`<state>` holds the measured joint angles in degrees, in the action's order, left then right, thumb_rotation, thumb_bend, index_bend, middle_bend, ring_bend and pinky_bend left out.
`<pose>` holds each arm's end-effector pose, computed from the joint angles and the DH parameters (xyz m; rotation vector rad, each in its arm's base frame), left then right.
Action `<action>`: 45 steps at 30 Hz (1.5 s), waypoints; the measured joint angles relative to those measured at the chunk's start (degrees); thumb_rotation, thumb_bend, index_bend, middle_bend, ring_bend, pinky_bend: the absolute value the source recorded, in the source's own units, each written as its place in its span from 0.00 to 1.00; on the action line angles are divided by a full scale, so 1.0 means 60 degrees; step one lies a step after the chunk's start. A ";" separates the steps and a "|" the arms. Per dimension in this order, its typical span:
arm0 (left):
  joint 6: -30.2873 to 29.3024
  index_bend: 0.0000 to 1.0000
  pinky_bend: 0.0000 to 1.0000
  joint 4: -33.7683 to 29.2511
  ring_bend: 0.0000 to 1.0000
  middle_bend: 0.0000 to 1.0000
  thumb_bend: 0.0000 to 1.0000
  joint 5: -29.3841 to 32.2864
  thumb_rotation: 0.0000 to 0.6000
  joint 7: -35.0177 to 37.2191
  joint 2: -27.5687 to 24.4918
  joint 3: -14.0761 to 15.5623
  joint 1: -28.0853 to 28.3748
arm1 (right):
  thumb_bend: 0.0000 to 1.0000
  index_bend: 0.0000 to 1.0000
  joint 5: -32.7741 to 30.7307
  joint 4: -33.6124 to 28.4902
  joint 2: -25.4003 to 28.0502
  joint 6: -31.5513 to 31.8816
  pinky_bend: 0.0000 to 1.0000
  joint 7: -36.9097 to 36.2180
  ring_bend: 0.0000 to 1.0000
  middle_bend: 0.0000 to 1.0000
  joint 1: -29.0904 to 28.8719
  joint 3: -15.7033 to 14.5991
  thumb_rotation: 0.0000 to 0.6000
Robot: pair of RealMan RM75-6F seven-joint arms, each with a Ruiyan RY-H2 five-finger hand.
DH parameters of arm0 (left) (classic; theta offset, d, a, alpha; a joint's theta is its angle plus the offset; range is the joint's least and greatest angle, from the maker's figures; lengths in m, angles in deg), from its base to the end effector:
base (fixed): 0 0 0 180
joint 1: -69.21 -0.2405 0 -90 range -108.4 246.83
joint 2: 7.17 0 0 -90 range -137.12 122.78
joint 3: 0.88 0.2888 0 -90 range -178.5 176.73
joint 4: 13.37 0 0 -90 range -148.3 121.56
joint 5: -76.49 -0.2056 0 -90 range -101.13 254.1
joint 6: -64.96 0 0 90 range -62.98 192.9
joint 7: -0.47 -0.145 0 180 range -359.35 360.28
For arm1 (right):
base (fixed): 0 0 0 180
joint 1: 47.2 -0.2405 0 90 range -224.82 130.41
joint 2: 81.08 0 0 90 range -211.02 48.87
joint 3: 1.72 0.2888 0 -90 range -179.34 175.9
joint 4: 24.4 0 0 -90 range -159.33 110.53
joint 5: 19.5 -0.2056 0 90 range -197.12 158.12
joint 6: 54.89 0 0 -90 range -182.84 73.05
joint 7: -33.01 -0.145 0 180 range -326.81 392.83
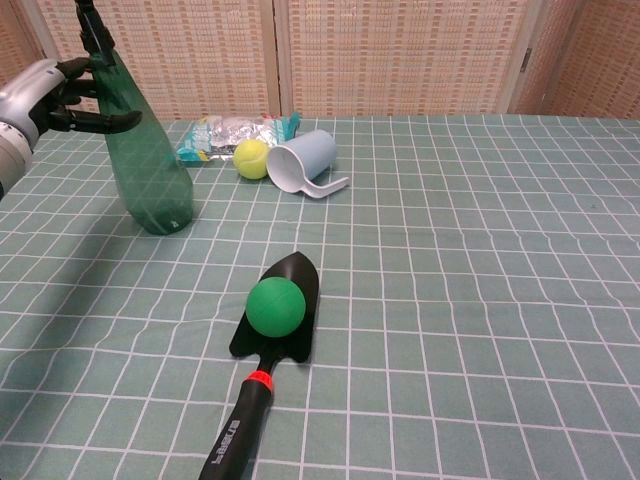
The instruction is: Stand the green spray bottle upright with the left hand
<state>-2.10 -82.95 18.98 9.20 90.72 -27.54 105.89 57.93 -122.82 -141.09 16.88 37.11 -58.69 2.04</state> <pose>-0.2201 0.4129 0.0338 -1.0024 -1.3163 -1.4110 -0.3282 -0.2205 0.1706 1.4710 -1.0321 0.7696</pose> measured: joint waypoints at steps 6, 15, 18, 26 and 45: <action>0.0242 0.00 0.00 -0.0246 0.00 0.10 0.18 0.0180 1.00 0.0114 -0.0208 -0.0116 -0.0031 | 0.00 0.04 -0.0003 0.0009 0.0001 -0.0024 0.00 0.0011 0.00 0.00 -0.0005 -0.0015 1.00; 0.0364 0.00 0.00 -0.0598 0.00 0.01 0.15 0.0088 1.00 0.0392 -0.0575 -0.0076 -0.0196 | 0.00 0.05 0.0028 -0.0015 0.0004 -0.0010 0.00 -0.0013 0.00 0.00 -0.0001 -0.0024 1.00; 0.0395 0.00 0.00 -0.0780 0.00 0.00 0.15 0.0059 1.00 0.0429 -0.0776 0.0001 -0.0327 | 0.00 0.05 0.0040 -0.0020 0.0011 -0.0011 0.00 -0.0037 0.00 0.00 0.0000 -0.0028 1.00; 0.0029 0.00 0.00 -0.1946 0.00 0.00 0.15 0.0065 1.00 0.0324 -0.1875 0.0575 -0.1462 | 0.00 0.05 0.0180 -0.0017 0.0058 0.0038 0.00 -0.0191 0.00 0.00 0.0027 -0.0061 1.00; 0.0210 0.26 0.09 -0.2658 0.11 0.17 0.28 -0.2939 1.00 -0.1568 -0.5933 0.3612 -0.3238 | 0.00 0.07 0.0828 0.0273 -0.0259 0.0780 0.00 0.0648 0.00 0.00 0.0121 -0.0096 1.00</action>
<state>-0.84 -98.90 1.35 -0.21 55.13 -5.87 86.46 62.90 -121.18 -142.65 21.56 40.99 -57.97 1.46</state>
